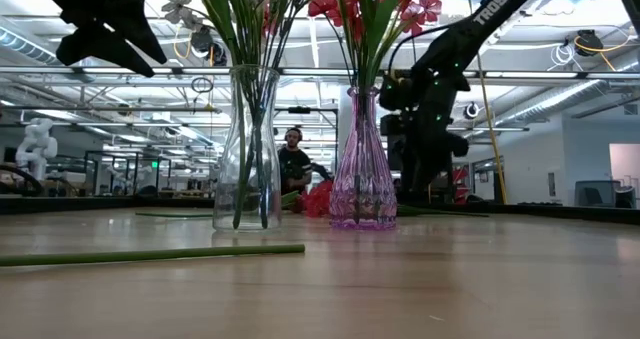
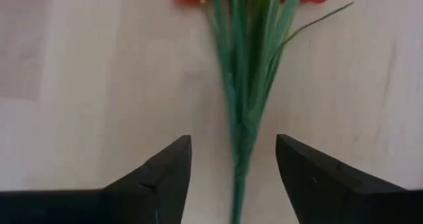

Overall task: Sort flowers into vase by color
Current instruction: Put the red flowers into the purple vase

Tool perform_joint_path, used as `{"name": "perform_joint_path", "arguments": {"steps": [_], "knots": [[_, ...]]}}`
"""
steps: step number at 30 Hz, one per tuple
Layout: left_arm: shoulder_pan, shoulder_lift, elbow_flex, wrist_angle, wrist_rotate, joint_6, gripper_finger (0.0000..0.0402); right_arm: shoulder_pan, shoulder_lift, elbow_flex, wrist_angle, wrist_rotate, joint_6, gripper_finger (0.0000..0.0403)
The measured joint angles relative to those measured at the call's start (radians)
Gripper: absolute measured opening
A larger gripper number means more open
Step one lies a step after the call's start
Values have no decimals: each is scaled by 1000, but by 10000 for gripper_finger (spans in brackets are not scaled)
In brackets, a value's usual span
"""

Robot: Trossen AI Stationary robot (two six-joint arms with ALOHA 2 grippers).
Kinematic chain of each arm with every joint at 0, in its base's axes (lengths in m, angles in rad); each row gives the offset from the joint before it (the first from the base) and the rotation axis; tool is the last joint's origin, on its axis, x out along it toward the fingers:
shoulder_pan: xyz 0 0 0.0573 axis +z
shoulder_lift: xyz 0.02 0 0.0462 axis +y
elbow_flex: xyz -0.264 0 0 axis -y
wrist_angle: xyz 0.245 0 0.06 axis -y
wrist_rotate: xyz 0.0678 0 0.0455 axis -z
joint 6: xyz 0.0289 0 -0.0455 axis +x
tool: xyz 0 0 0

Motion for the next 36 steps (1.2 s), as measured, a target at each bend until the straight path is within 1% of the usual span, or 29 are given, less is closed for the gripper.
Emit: {"name": "perform_joint_path", "arguments": {"steps": [2,4,9,13,16,20,24,25,26,31,34,36], "knots": [[0,2,0,0,-5,0,160,13,24,0,41,67,39,219],[0,6,0,0,-9,0,160,19,46,0,68,101,70,219],[0,16,0,0,-11,0,160,17,94,0,65,84,105,209],[0,21,0,0,-11,0,160,17,132,5,60,72,131,193],[0,23,0,2,-11,0,160,20,155,6,51,72,172,171],[0,24,0,6,16,0,160,21,158,6,31,84,210,117],[0,24,0,-7,56,2,160,19,141,4,-17,88,279,38],[0,24,0,-10,66,11,160,19,130,4,-36,91,295,21],[0,24,0,-11,76,29,160,19,120,4,-53,96,313,13],[0,24,0,-12,127,96,160,8,46,-11,-208,138,475,9],[0,24,0,-13,162,135,160,-4,-37,-5,-256,132,573,4],[0,24,0,-14,190,159,160,-8,-105,-25,-296,125,642,4]]}}
